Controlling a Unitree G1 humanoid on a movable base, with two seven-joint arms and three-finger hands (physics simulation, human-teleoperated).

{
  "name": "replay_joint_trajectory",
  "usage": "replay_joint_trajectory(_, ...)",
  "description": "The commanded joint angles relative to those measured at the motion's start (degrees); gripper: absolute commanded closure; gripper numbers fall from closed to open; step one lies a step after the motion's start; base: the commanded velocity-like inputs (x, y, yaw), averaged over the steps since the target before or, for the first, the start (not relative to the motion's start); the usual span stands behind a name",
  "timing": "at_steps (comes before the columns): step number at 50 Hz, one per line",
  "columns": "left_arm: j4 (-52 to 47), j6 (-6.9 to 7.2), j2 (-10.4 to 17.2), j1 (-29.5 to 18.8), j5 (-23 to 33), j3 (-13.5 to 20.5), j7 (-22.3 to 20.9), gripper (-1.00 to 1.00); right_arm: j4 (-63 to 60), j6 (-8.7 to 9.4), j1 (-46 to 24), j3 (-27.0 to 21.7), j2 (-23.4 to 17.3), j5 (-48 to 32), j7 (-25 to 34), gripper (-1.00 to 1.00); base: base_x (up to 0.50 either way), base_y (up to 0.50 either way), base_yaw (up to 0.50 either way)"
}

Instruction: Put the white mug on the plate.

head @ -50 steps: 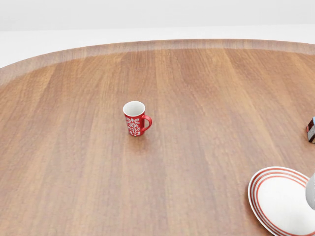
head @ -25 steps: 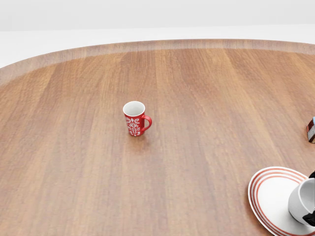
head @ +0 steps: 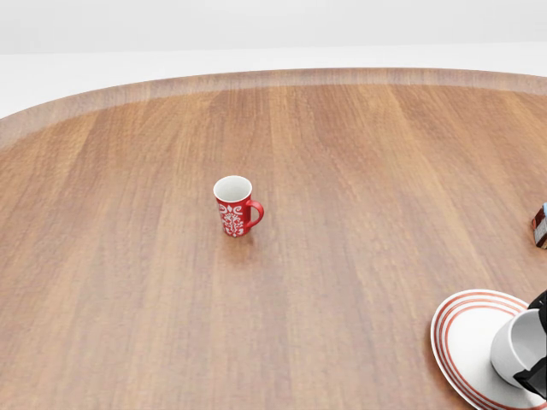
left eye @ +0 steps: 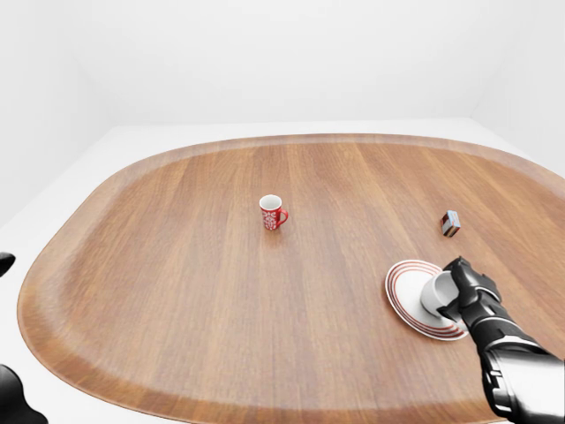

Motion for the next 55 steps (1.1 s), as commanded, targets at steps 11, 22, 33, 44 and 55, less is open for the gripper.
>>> replay_joint_trajectory(11, 0.54, 0.00, -0.12, -0.23, 0.71, -0.65, -0.22, -1.00, 0.07, 0.00, 0.16, 0.17, 0.23, -0.52, -1.38, -1.00, 0.00, 0.00, 0.00)
replay_joint_trajectory(22, 0.40, 0.00, -0.05, -0.35, 0.78, -0.72, -0.08, -1.00, -1.02, 0.00, -2.67, -1.27, -1.37, 3.38, 8.52, -1.00, 0.00, 0.00, 0.00)
replay_joint_trajectory(33, 0.18, 0.00, -0.19, -0.42, 1.18, -1.07, -0.07, -1.00, -11.91, 0.00, -25.03, 1.88, -17.29, -6.77, 31.42, -1.00, 0.00, 0.00, 0.00)
replay_joint_trajectory(44, 0.25, 0.00, -0.21, -0.38, 1.05, -0.95, -0.11, -1.00, -13.12, 0.00, -52.84, 3.20, -20.86, -27.58, 43.10, -1.00, 0.00, 0.00, 0.00)
replay_joint_trajectory(55, 0.16, 0.00, -0.17, -0.39, 1.12, -1.04, -0.08, -1.00, -10.37, 0.00, -56.61, 0.28, -20.04, -28.52, 31.04, -1.00, 0.00, 0.00, 0.00)
